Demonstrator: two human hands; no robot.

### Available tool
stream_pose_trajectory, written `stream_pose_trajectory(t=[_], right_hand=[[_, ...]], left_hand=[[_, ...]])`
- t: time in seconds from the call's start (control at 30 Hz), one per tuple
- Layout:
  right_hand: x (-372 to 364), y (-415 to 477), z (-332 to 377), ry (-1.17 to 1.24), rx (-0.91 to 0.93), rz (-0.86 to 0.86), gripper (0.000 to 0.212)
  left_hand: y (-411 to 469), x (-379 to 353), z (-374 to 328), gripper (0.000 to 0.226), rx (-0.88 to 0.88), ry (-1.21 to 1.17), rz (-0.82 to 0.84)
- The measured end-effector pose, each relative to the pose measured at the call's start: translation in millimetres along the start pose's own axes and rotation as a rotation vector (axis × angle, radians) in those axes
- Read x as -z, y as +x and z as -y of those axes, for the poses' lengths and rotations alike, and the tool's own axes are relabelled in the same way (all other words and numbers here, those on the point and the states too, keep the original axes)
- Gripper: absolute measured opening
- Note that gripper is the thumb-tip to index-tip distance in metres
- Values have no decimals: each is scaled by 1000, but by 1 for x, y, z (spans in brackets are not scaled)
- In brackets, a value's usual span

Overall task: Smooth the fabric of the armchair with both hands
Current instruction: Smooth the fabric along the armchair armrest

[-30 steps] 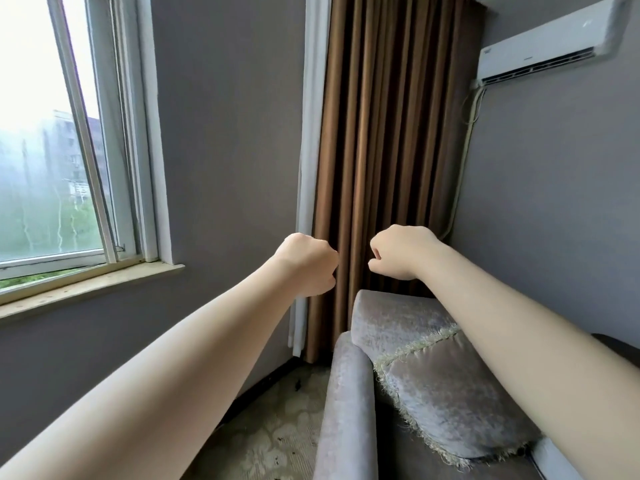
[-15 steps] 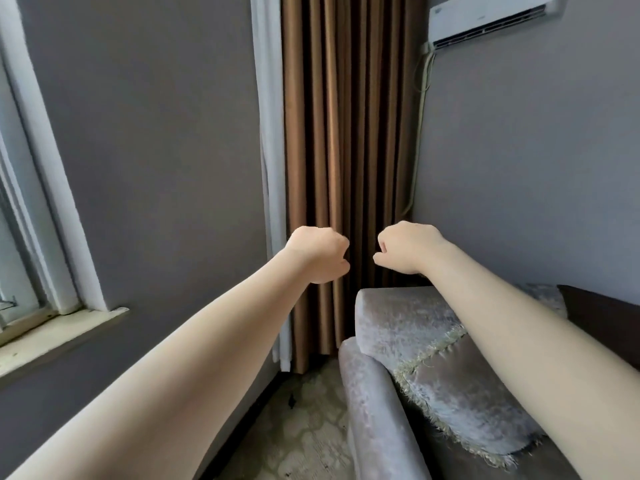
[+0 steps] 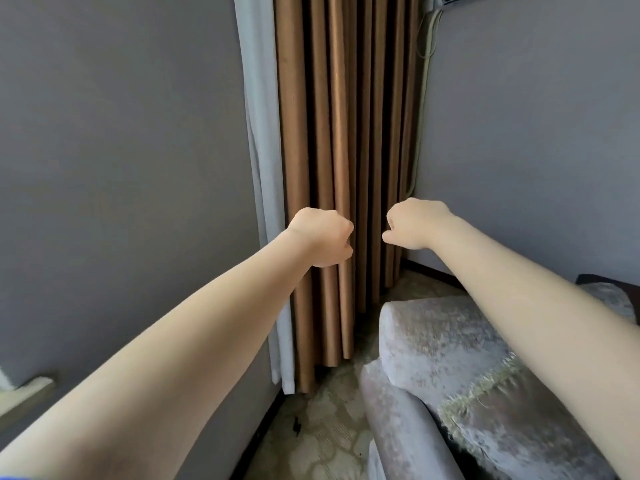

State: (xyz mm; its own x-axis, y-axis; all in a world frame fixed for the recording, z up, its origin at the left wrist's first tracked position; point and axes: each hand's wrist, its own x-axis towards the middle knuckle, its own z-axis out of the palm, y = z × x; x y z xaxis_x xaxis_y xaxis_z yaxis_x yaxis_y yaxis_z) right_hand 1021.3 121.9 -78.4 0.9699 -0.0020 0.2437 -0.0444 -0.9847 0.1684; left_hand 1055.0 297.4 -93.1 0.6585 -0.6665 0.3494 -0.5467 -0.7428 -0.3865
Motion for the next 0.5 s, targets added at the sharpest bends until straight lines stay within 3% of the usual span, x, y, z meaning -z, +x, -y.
stream_pose_trajectory(t=[0.23,0.5], right_hand=[[-40,155,-7,-37,25,-17,19],[-106,271,-34,-85,-40,96,21]], left_hand=[[126,-75,74,28,-9,-52,-63],[242,-174,110,22,-126,-99,36]])
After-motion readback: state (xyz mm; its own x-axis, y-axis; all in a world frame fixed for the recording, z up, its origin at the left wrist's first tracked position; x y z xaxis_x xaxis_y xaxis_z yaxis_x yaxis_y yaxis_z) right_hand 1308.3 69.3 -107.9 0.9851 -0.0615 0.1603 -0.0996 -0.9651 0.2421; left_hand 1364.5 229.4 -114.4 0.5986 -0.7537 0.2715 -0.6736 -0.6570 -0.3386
